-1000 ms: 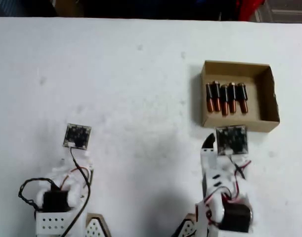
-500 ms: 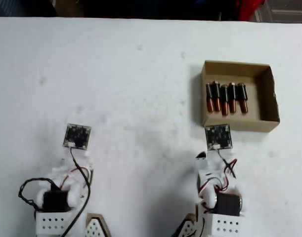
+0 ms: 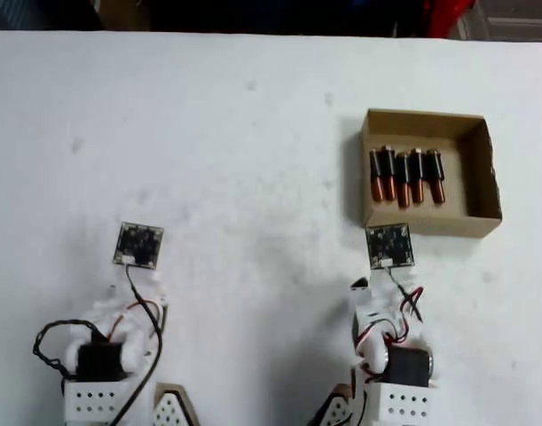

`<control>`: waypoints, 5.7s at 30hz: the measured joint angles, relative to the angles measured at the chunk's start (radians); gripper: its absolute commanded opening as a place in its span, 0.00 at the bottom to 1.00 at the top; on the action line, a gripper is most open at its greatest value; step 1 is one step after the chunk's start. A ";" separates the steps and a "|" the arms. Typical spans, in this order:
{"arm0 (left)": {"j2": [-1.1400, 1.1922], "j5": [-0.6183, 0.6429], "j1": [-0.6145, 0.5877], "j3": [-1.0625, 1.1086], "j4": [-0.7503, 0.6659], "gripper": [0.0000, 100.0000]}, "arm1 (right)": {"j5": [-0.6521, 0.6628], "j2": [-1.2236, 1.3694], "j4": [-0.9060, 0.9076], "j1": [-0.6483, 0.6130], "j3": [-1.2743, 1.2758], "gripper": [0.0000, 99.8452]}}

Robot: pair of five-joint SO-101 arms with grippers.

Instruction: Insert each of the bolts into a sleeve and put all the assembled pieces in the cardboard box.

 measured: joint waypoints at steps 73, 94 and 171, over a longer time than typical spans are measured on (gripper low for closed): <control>0.000 0.000 0.000 0.000 0.000 0.02 | -0.216 0.000 0.077 -0.040 0.000 0.02; 0.000 0.000 0.000 0.000 0.000 0.02 | -0.216 0.000 0.077 -0.040 0.000 0.02; 0.000 0.000 0.000 0.000 0.000 0.02 | -0.216 0.000 0.077 -0.040 0.000 0.02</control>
